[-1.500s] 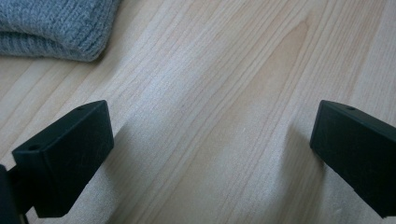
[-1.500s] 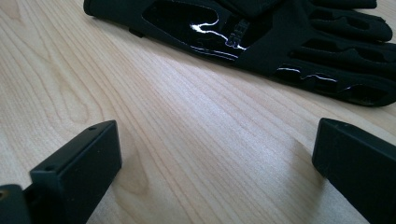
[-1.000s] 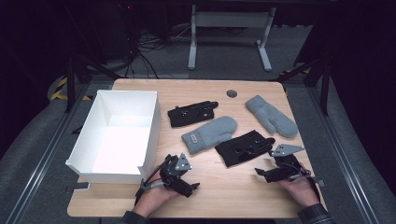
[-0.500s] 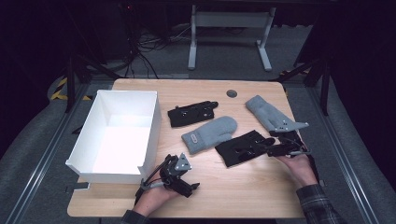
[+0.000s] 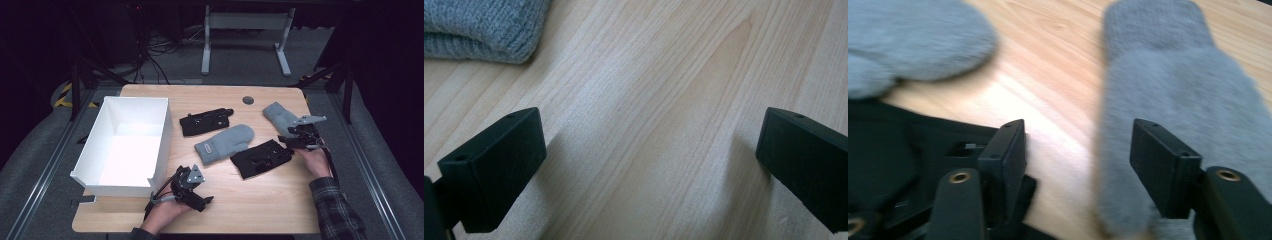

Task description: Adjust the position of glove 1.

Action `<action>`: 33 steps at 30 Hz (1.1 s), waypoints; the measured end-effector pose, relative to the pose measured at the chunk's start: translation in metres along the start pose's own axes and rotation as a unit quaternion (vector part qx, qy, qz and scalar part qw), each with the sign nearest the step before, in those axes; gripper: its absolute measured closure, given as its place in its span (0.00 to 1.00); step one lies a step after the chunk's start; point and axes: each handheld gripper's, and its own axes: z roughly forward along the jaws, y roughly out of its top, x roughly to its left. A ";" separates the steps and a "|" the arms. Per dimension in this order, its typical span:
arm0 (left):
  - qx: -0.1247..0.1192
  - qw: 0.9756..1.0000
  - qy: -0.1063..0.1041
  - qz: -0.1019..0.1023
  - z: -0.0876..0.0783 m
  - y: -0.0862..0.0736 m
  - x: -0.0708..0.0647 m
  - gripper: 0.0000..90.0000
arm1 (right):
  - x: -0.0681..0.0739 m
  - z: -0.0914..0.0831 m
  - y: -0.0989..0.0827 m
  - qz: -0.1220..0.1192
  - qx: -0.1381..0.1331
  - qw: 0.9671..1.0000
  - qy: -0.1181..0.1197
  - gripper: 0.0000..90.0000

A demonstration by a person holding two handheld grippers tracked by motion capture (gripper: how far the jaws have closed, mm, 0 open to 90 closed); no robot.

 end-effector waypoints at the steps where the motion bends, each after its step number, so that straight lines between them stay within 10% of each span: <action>1: 0.000 1.000 0.000 0.001 0.000 0.000 0.000 0.00 | -0.002 0.001 -0.001 0.003 0.001 1.000 -0.001 0.48; 14: 0.000 1.000 0.000 0.000 0.001 0.001 0.000 0.00 | -0.017 0.015 -0.014 0.025 0.028 0.999 -0.036 0.87; 33: 0.000 1.000 0.001 0.000 0.001 0.002 0.000 0.00 | -0.007 -0.041 0.004 0.018 -0.044 0.999 -0.020 0.92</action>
